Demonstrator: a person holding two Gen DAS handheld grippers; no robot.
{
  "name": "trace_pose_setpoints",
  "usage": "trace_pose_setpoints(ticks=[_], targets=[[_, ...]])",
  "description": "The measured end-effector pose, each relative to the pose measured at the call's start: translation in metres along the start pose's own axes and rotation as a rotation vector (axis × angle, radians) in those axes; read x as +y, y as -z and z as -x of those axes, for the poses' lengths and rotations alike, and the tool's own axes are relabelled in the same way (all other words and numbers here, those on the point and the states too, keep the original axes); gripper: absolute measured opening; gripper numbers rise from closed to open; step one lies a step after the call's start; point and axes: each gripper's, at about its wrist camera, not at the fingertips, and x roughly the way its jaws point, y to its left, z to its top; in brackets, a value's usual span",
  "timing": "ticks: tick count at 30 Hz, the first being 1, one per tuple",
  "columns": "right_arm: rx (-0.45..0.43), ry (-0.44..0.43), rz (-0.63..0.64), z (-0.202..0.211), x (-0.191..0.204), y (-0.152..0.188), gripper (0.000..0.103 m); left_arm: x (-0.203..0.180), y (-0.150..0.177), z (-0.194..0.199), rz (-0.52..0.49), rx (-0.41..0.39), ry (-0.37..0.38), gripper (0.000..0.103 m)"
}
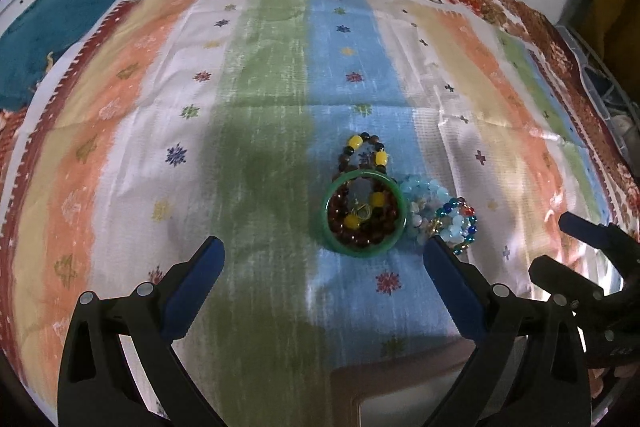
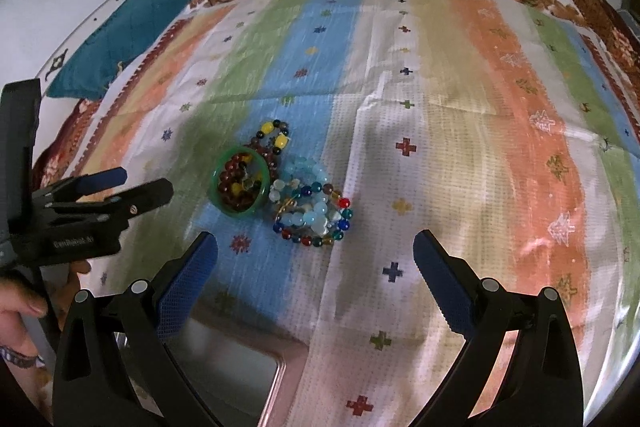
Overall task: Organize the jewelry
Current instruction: 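Lower the left gripper onto the green jade bangle rim and close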
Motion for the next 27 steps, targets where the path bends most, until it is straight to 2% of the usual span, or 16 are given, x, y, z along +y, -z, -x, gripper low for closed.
trace_pose_setpoints(ticks=[7,13,15,22,25,27], targets=[[0.022,-0.007,0.004,-0.013,-0.003,-0.004,0.099,-0.004,-0.004,-0.022,-0.023,0.041,-0.005,0.086],[0.051,-0.002,-0.02,-0.025,-0.009,-0.007,0.098,0.003,-0.004,-0.03,-0.003,0.052,0.023,0.081],[0.059,-0.003,-0.022,-0.029,-0.01,-0.008,0.09,0.006,-0.004,-0.034,0.009,0.062,0.034,0.08],[0.078,-0.004,-0.014,-0.04,-0.01,-0.011,0.087,0.007,-0.008,-0.044,0.007,0.08,0.035,0.072],[0.089,-0.004,-0.016,-0.045,-0.012,-0.012,0.077,0.004,-0.009,-0.049,-0.013,0.085,0.033,0.064],[0.095,-0.002,-0.017,-0.048,-0.013,-0.013,0.075,0.005,-0.01,-0.051,-0.015,0.09,0.033,0.059]])
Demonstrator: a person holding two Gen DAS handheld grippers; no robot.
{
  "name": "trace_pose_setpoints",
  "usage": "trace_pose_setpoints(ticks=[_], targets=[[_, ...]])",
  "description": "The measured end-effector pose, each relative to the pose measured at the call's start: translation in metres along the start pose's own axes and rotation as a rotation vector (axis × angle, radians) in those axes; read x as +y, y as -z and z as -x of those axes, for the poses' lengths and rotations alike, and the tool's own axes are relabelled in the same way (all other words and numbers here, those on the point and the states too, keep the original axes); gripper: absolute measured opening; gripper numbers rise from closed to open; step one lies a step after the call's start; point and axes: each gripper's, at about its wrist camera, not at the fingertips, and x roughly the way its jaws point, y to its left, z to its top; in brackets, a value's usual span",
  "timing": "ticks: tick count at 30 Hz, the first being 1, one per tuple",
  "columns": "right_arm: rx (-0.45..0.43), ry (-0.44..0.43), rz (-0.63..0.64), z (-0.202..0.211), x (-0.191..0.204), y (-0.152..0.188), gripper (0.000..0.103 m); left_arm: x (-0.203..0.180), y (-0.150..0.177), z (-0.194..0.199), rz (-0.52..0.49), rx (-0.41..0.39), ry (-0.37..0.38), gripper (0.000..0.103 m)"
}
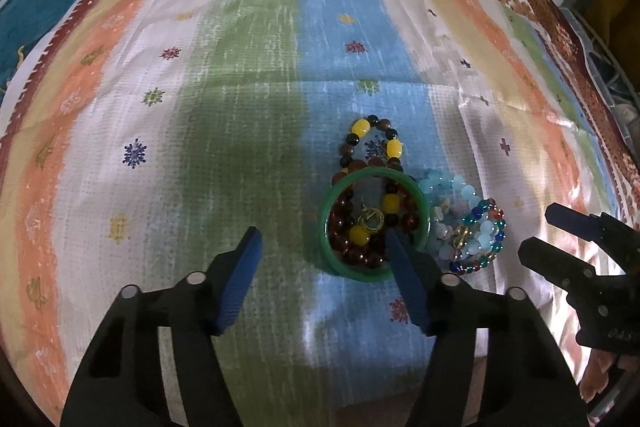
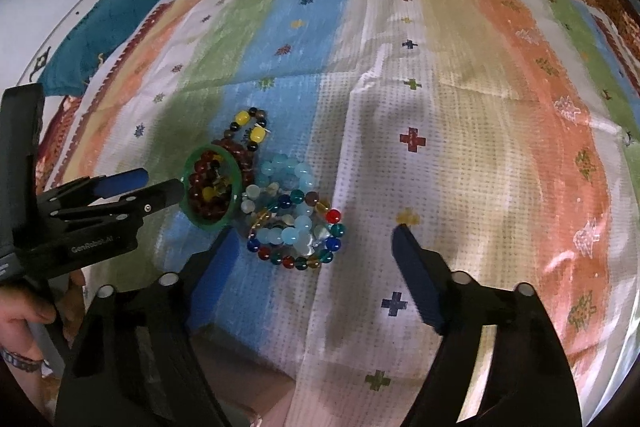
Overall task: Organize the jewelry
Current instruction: 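Lower the left gripper onto the green jade bangle rim and close, then lift the green bangle with the left gripper while the right gripper grasps the blue-bead bracelet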
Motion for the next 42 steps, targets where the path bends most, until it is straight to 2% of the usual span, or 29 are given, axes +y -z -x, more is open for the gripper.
trace_pose_setpoints(ticks=[3,4,7,11,12,13,15,23,25,32,33,42], targets=[[0.005,0.001,0.001,-0.005,-0.002,-0.001,0.067,0.002,-0.001,-0.004,0.005,0.008,-0.004,0.053],[0.006,-0.003,-0.002,-0.006,-0.003,-0.002,0.064,0.003,-0.002,-0.007,0.011,0.017,-0.008,0.046],[0.01,-0.013,-0.015,-0.01,-0.006,-0.006,0.056,0.006,-0.003,-0.016,0.033,0.052,-0.002,0.036],[0.009,-0.009,0.003,-0.013,-0.003,-0.008,0.052,0.007,-0.002,-0.021,0.027,0.057,-0.002,0.035],[0.011,-0.007,0.007,-0.014,-0.003,-0.008,0.048,0.007,-0.003,-0.021,0.029,0.055,0.002,0.033],[0.015,-0.003,0.013,-0.017,-0.003,-0.009,0.044,0.008,-0.003,-0.021,0.031,0.05,0.007,0.022],[0.018,-0.001,0.022,-0.02,-0.003,-0.009,0.04,0.009,-0.004,-0.019,0.036,0.037,-0.002,0.013],[0.037,-0.018,0.018,-0.033,-0.006,-0.01,0.035,0.009,-0.003,-0.025,0.022,0.039,-0.009,0.014],[0.038,-0.029,0.017,-0.034,-0.005,-0.01,0.029,0.009,-0.003,-0.026,0.02,0.038,-0.011,0.014],[0.037,-0.032,0.032,-0.036,-0.001,-0.008,0.019,0.004,0.0,-0.034,-0.017,0.037,-0.04,0.008],[0.037,-0.031,0.032,-0.036,-0.002,-0.009,0.013,0.003,0.001,-0.034,-0.026,0.033,-0.046,0.008],[0.021,-0.032,0.042,-0.027,-0.002,-0.008,0.01,0.015,-0.003,-0.015,0.007,-0.01,-0.054,0.006]])
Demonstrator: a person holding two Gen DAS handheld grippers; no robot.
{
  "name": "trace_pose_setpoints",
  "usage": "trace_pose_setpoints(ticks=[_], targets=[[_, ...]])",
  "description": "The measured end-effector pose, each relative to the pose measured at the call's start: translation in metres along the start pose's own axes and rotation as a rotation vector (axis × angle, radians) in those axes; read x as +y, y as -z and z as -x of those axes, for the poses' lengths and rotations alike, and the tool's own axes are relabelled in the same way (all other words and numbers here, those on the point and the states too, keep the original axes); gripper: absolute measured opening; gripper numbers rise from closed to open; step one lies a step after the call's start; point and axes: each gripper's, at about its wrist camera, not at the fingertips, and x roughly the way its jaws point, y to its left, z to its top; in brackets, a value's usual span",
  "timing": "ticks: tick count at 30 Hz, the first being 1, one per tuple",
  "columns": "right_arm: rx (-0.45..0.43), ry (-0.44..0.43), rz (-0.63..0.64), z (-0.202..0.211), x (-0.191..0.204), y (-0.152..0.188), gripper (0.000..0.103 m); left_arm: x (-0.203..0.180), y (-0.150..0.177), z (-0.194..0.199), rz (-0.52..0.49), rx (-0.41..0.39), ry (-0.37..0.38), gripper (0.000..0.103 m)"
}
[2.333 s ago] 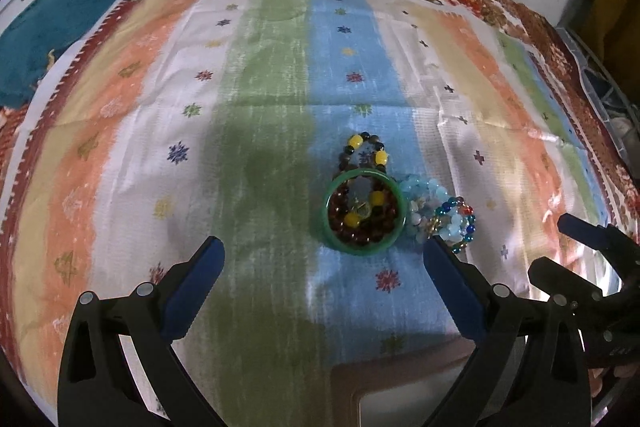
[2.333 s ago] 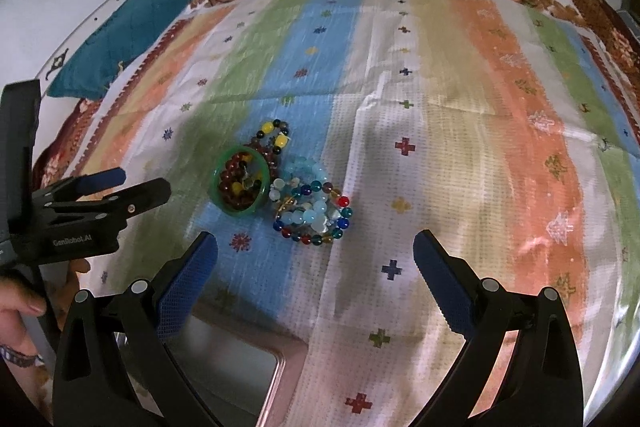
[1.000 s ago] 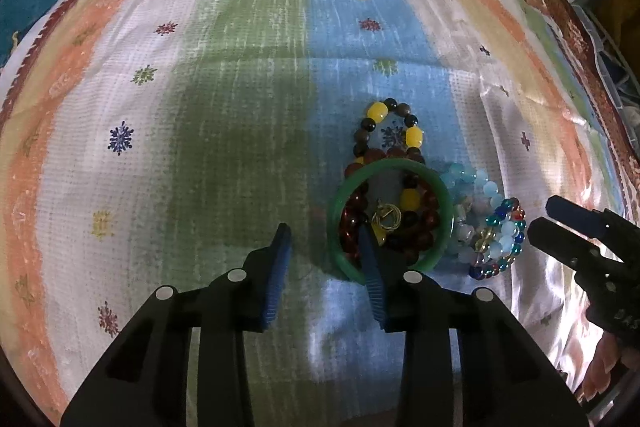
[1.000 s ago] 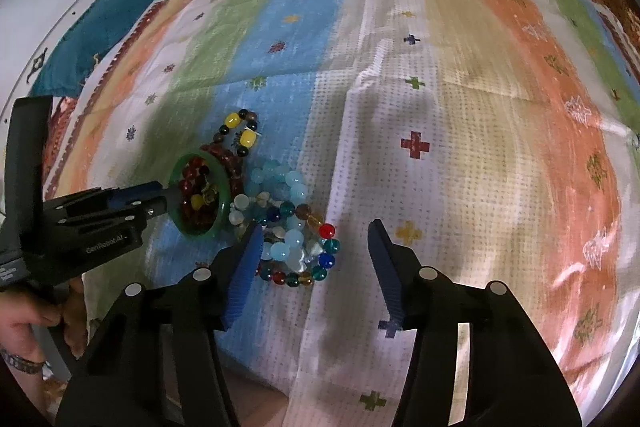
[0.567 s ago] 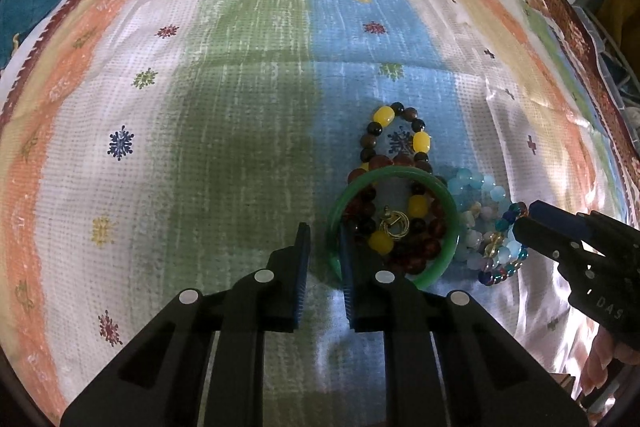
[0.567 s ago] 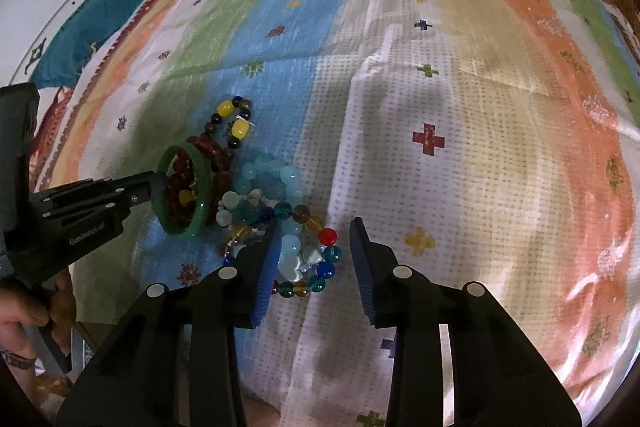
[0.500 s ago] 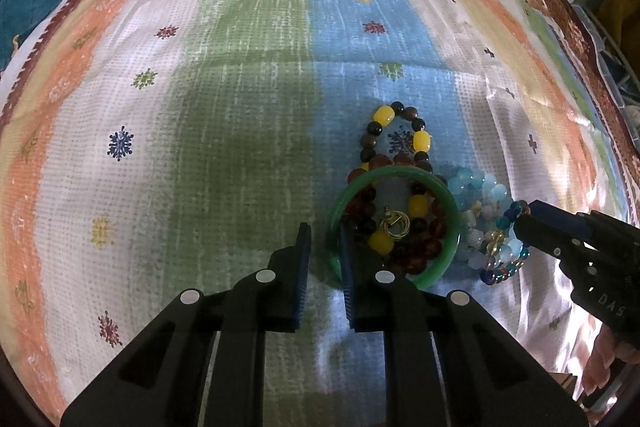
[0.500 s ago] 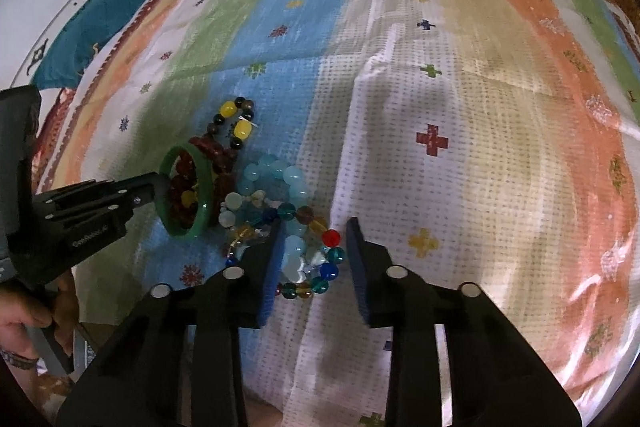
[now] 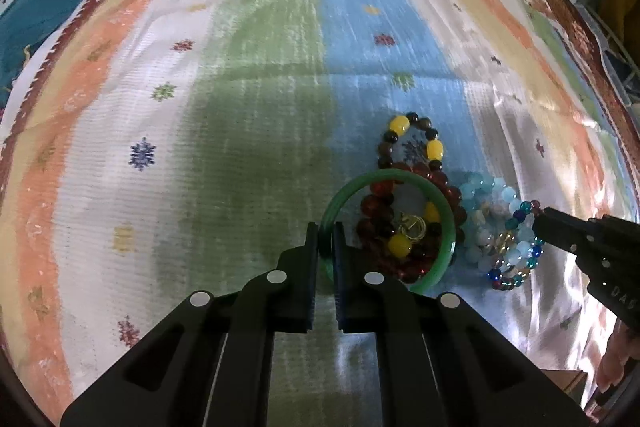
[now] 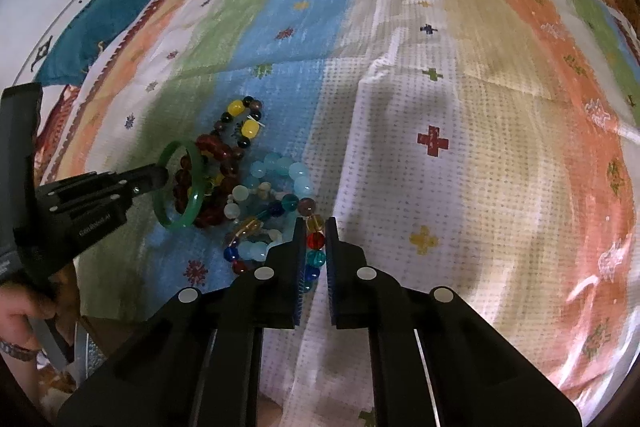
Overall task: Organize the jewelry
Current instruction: 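Lift the green bangle with the left gripper while the right gripper grasps the blue-bead bracelet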
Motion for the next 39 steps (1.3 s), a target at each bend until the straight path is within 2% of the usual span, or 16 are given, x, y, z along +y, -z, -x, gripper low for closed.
trace_pose_setpoints(ticks=[13,22,36,39], targets=[[-0.046,0.049,0.095,0.028,0.025,0.006,0.01,-0.003,0.004,0.028,-0.002,-0.049,0.017,0.007],[-0.075,0.075,0.101,0.049,0.034,0.013,0.01,-0.01,0.011,0.047,-0.02,-0.074,0.025,0.007],[-0.137,0.083,0.103,0.083,0.05,0.023,0.01,-0.011,0.019,0.091,0.021,-0.145,0.02,0.008],[-0.149,0.093,0.114,0.091,0.055,0.028,0.01,-0.01,0.022,0.102,0.036,-0.163,0.037,0.008]])
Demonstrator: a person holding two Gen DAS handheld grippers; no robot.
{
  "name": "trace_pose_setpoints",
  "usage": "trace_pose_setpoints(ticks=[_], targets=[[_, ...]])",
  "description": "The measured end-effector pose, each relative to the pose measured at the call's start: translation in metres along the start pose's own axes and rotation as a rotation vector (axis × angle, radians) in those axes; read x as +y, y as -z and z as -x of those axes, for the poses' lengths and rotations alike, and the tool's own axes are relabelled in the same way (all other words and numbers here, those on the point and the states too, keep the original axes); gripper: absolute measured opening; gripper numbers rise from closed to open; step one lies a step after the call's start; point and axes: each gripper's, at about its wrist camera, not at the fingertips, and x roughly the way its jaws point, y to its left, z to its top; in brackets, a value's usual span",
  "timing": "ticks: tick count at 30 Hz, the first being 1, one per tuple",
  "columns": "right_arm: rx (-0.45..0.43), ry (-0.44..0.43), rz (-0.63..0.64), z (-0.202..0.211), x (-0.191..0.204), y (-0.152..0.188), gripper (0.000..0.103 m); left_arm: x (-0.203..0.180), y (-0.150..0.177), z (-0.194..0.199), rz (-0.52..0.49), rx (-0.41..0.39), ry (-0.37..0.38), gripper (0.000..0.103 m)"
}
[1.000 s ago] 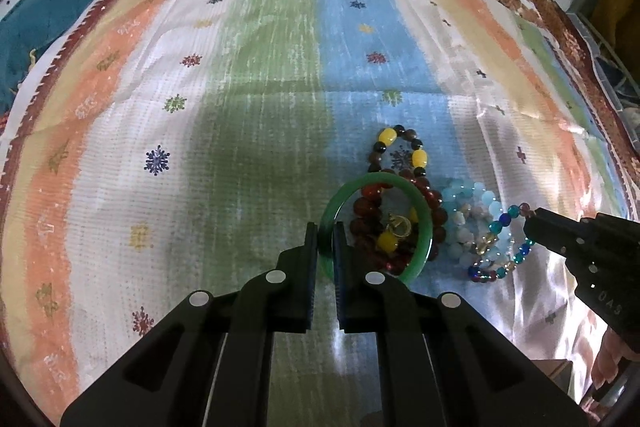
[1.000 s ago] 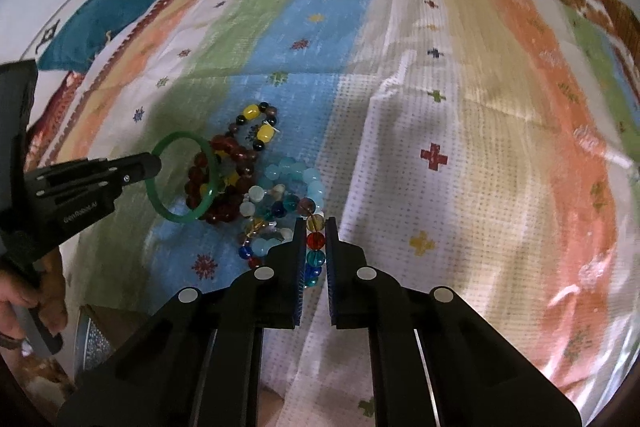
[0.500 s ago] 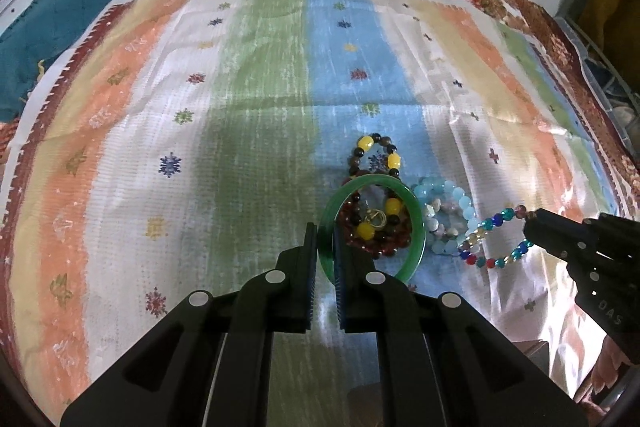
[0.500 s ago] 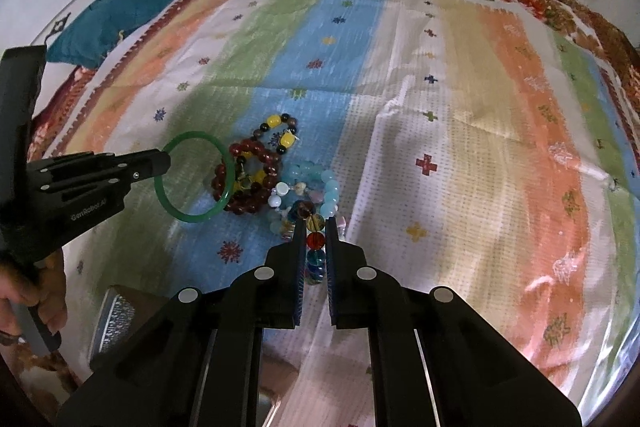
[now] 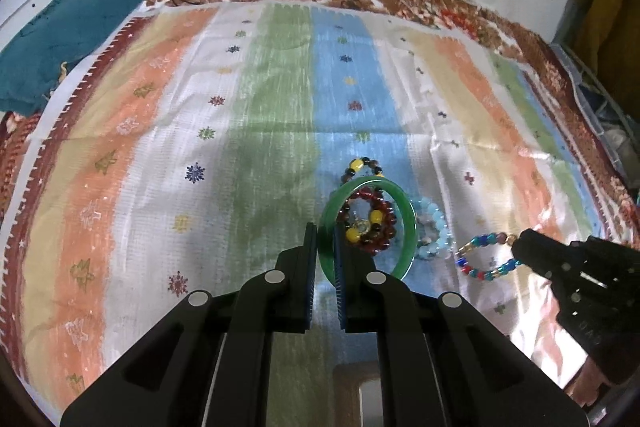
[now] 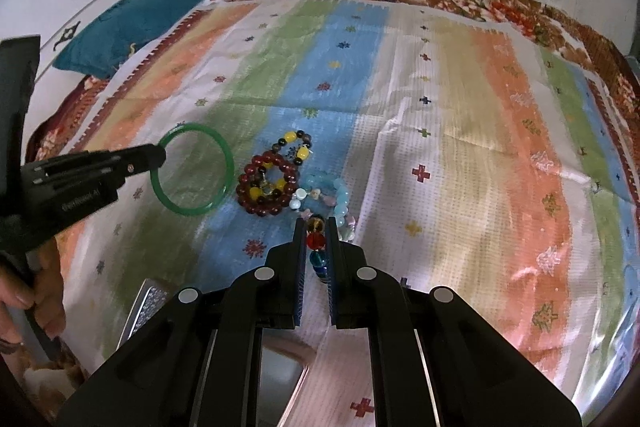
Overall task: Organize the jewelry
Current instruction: 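Lift the green bangle with the left gripper while the right gripper grasps the blue-bead bracelet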
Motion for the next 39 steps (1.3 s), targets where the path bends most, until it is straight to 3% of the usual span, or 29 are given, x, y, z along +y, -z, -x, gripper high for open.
trace_pose_setpoints(ticks=[5,14,34,39], targets=[[-0.047,0.047,0.032,0.015,0.008,0.004,0.01,-0.006,0.007,0.01,-0.016,-0.011,0.007,0.008],[-0.083,-0.002,0.007,0.036,0.01,0.012,0.01,-0.017,0.017,0.032,-0.024,-0.036,0.058,0.008],[-0.163,-0.123,-0.035,0.084,0.022,0.038,0.01,-0.03,0.05,0.072,-0.062,-0.091,0.058,0.008],[-0.147,-0.135,-0.03,0.085,0.024,0.047,0.01,-0.036,0.06,0.079,-0.074,-0.1,0.058,0.008]])
